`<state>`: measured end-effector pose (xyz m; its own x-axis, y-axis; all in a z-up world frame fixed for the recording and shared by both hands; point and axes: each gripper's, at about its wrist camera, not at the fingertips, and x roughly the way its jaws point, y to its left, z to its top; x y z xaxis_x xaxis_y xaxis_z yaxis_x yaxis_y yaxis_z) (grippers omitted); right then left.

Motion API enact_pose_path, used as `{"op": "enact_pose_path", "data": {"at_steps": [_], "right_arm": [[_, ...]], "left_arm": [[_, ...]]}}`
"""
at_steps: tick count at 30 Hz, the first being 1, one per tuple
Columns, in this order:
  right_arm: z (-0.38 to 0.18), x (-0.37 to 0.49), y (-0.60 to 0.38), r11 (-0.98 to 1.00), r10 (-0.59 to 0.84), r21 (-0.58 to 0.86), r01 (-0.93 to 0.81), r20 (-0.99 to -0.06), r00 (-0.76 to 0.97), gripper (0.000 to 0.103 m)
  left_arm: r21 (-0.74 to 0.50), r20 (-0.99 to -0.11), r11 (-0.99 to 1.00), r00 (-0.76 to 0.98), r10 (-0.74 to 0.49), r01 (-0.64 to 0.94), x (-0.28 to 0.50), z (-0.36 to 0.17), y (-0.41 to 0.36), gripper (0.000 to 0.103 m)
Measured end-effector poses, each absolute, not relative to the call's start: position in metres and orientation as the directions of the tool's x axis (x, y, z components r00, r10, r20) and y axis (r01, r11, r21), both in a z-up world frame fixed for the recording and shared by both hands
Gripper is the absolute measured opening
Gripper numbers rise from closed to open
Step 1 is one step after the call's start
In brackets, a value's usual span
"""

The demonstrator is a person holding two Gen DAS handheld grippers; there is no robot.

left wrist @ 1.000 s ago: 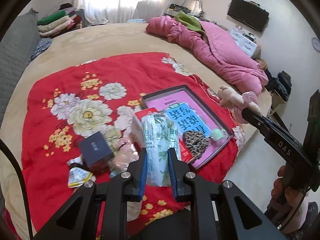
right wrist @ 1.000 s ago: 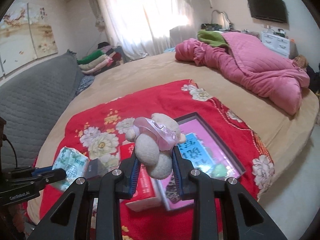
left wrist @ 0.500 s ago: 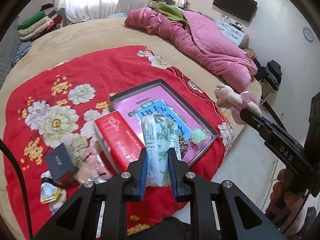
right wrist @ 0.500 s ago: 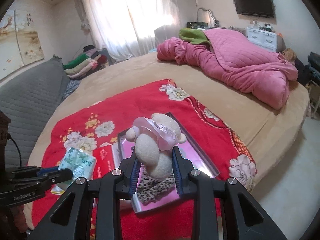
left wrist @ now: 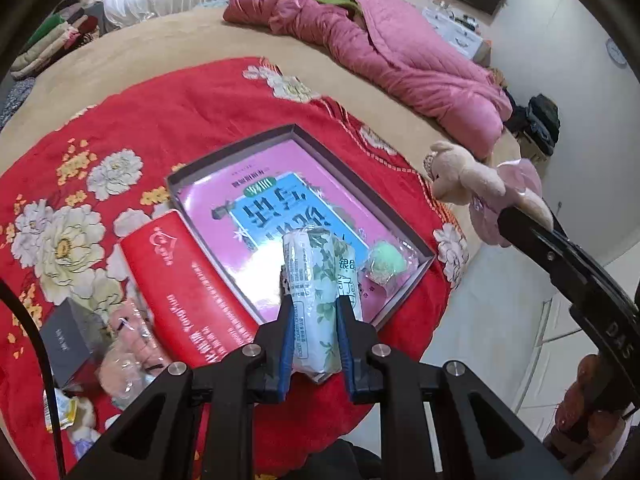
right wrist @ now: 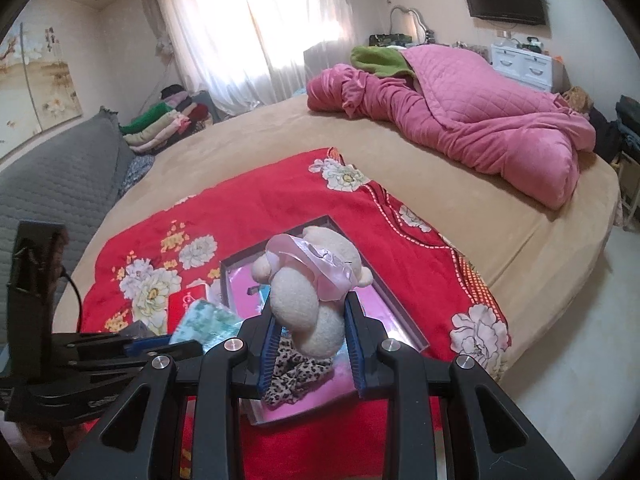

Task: Organize soft objects
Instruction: 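Carry the tissue pack and plush bear over the pink book box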

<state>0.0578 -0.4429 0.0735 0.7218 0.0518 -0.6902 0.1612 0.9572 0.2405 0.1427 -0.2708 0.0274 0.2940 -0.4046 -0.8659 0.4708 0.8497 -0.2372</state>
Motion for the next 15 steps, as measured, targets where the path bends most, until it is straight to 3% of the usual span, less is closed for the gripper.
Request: {"op": "enact_pose_path", "data": {"at_steps": [15], "right_arm": [[0.04, 0.084, -0.448, 0.965, 0.075, 0.222, 0.138, -0.741, 0.668, 0.031]], "left_arm": [[-0.23, -0.91, 0.828, 0.188, -0.37, 0.512, 0.155, -0.016, -0.309, 0.02]]}}
